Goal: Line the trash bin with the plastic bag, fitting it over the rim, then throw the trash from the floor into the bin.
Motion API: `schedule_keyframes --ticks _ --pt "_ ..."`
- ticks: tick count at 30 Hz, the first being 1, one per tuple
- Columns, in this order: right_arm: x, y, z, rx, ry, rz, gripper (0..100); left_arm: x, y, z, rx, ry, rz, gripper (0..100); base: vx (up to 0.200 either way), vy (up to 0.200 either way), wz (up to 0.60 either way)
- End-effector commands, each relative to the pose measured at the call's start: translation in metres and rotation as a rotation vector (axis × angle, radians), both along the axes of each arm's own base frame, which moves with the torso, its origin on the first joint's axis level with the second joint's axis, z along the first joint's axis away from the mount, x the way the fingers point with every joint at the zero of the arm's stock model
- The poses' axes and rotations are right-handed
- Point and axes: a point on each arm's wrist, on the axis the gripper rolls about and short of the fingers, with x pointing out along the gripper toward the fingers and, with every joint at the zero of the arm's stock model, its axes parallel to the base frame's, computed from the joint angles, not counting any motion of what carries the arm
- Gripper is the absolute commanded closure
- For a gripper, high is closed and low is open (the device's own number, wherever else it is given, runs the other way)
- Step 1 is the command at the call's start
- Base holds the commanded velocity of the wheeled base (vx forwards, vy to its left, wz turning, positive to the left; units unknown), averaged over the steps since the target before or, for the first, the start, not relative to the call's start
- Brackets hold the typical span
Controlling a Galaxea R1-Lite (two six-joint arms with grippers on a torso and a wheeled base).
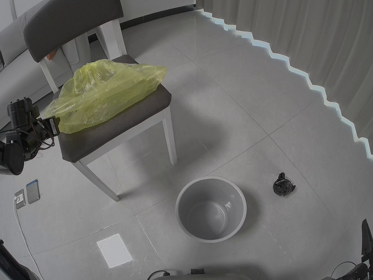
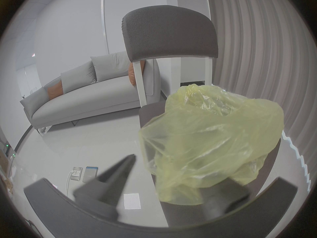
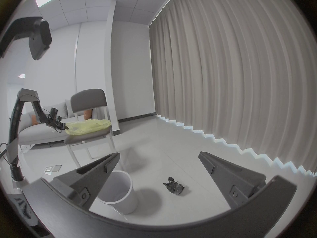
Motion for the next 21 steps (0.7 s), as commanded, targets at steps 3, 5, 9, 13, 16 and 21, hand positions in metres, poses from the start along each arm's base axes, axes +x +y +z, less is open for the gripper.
schedule_keyframes --ticks 3,5,9,13,16,21 --pt "-0.008 0.002 0.031 -0.004 0.005 0.088 0 -0.005 0.002 0.011 -0.001 -0.035 -0.01 100 0.0 0.0 0.0" --pt "-0.007 0.002 0.039 -0.007 0.022 0.104 0 -0.005 0.002 0.012 -0.007 -0.04 -0.011 100 0.0 0.0 0.0" --pt "0.009 0.003 0.069 -0.009 0.105 0.155 0 -0.012 0.0 0.022 -0.014 -0.067 -0.054 100 0.0 0.0 0.0" --pt "0.04 0.004 0.105 -0.027 0.19 0.196 0 -0.036 -0.016 0.053 -0.004 -0.147 -0.129 100 0.0 0.0 0.0" --pt "0.062 0.005 0.127 -0.055 0.219 0.203 0 -0.067 -0.04 0.078 -0.001 -0.176 -0.257 100 0.0 0.0 0.0" --pt "0.096 0.006 0.149 -0.124 0.266 0.214 0 -0.121 -0.079 0.123 0.006 -0.158 -0.51 100 0.0 0.0 0.0"
